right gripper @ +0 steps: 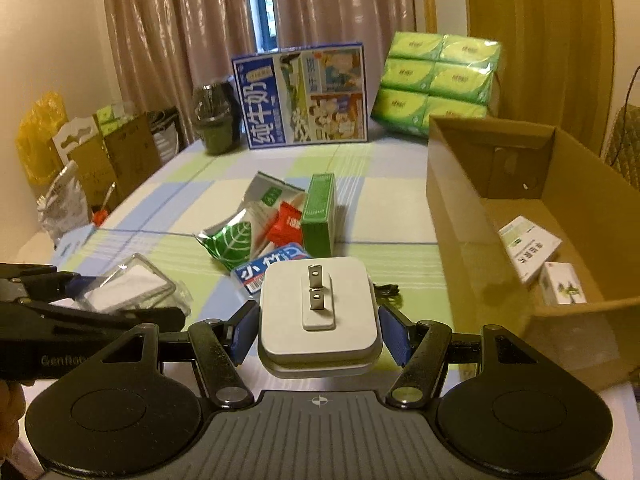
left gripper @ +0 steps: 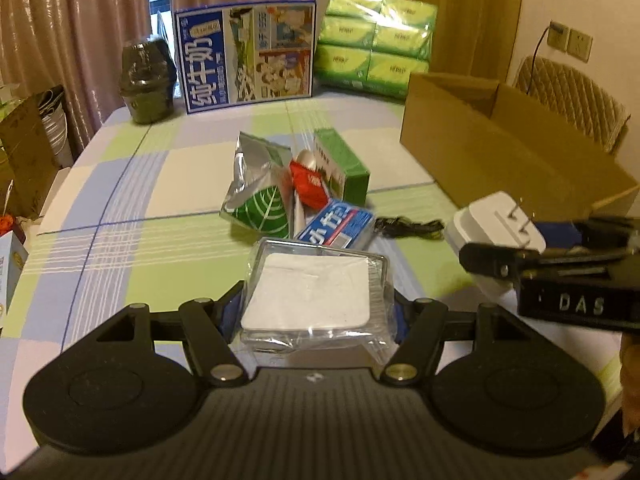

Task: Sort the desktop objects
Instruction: 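Lift the plastic box and plug adapter and carry them to the cardboard box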

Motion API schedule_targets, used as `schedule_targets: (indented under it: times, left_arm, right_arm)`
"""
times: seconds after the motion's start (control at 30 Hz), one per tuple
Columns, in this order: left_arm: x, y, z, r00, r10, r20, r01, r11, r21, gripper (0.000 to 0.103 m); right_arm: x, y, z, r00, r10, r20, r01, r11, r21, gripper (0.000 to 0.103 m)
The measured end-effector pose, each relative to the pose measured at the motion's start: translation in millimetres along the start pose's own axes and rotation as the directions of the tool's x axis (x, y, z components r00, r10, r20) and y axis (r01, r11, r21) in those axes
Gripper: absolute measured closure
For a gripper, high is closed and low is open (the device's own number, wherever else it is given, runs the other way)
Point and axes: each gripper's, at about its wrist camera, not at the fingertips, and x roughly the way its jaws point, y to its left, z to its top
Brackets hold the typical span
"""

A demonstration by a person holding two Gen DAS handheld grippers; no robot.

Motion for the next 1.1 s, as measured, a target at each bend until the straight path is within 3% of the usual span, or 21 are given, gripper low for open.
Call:
schedule_targets:
  times: [0.23,0.53,1.1]
  left_arm:
    - [-35,-28,24,0.997,-0.035,0.066,0.031,0.998,0.050,0.040]
    - [-54,-78,53,0.987,-0.112,0.111,0.102,0.990,0.094,0.040]
    - [-7,-183,97,0.972,-0.217,0.090,0.192,0.954,0.231,0.040]
  right_arm:
    - [-49,-5,24,0.997,-0.023,0.071,0.024,0.999,-0.023,0.041]
    - [-93,-47,50,0.989,-0.103,0.105,0.105,0.994,-0.022,0.041]
    - [-111,-165,63,0.967,-0.236,0.096,0.231,0.971,0.065,0.041]
